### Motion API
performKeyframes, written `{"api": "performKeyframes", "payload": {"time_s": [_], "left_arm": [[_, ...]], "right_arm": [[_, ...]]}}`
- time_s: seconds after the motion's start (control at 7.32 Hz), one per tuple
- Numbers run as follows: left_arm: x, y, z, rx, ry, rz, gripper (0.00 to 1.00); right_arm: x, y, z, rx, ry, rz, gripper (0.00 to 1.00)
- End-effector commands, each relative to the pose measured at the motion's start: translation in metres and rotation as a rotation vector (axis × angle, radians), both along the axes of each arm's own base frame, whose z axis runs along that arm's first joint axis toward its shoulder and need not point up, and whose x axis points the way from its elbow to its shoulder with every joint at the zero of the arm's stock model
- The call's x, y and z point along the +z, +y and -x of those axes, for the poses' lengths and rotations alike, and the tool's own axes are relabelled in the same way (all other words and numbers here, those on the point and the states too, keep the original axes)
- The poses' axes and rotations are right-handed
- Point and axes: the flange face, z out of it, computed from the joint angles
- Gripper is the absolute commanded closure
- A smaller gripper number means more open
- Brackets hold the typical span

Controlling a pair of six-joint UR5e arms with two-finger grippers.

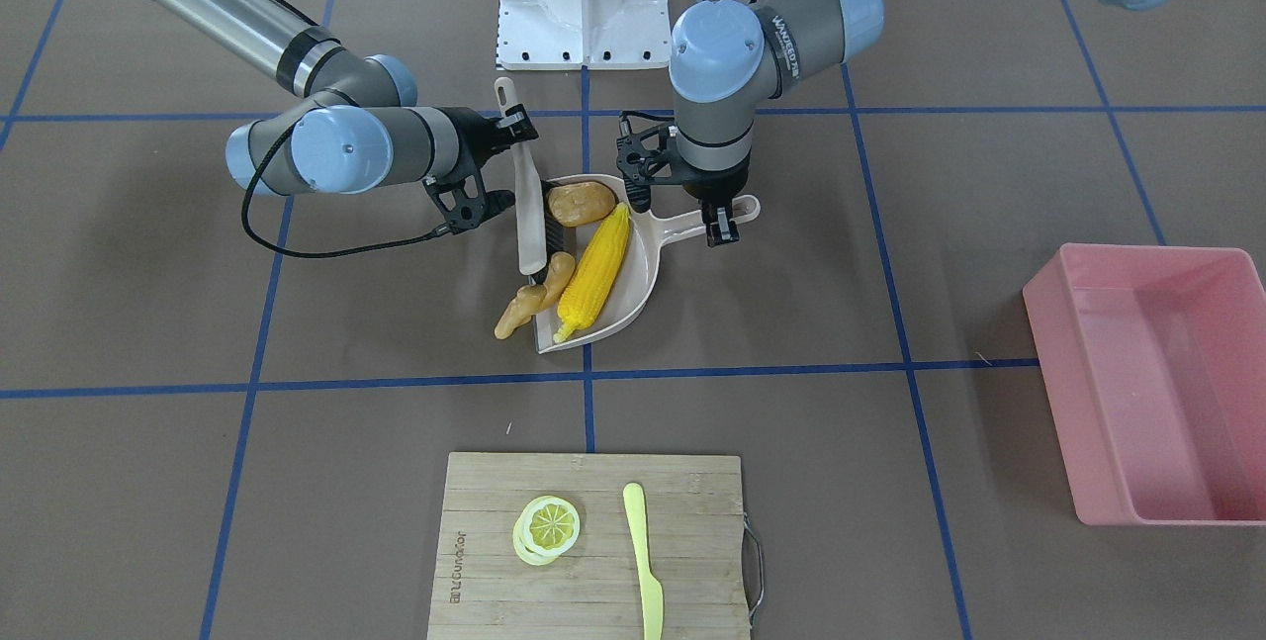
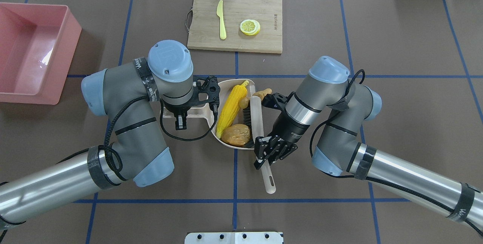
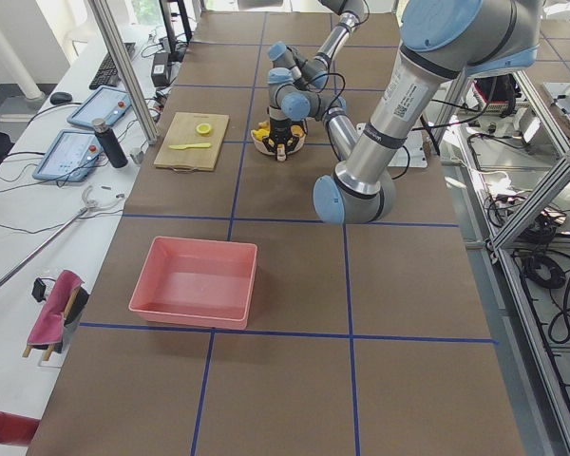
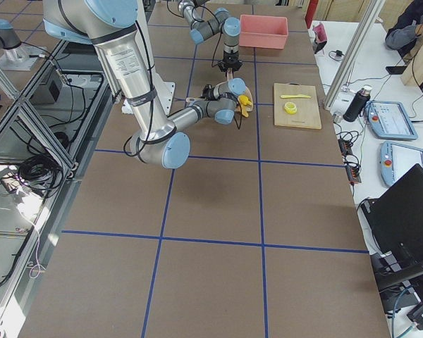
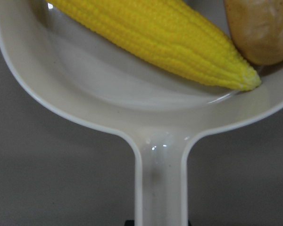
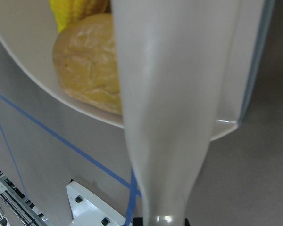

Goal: Sweep and dump trash into bin
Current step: 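Sweep the corn and potato into the dustpan with the right gripper's brush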

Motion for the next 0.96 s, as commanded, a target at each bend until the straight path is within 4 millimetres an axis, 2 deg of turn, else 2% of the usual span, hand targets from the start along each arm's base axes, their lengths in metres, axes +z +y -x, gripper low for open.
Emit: {"api": "performKeyframes", "payload": {"time_s": [0.0, 0.41, 0.55, 0.68, 0.82], "left_arm": [[0.001, 0.0, 0.0, 0.0, -0.002, 0.001, 1.0], [0.001, 0.0, 0.0, 0.001, -0.001, 0.002, 1.0], [0.002, -0.001, 0.001, -0.002, -0.003, 0.002, 1.0], [0.002, -0.001, 0.001, -0.002, -0.002, 0.001, 1.0], [0.002, 0.0, 0.001, -0.001, -0.001, 0.002, 1.0]], "right_arm": [[-0.021, 0.008, 0.011, 0.011, 0.007, 0.019, 1.0], [-0.021, 0.008, 0.006, 0.012, 0.009, 0.035, 1.0], [-0.028, 0.007, 0.001, 0.019, 0.006, 0.044, 1.0], [-0.034, 0.001, -0.013, 0.027, 0.002, 0.053, 1.0], [-0.03, -0.015, -0.039, 0.009, -0.006, 0.079, 1.0]]}}
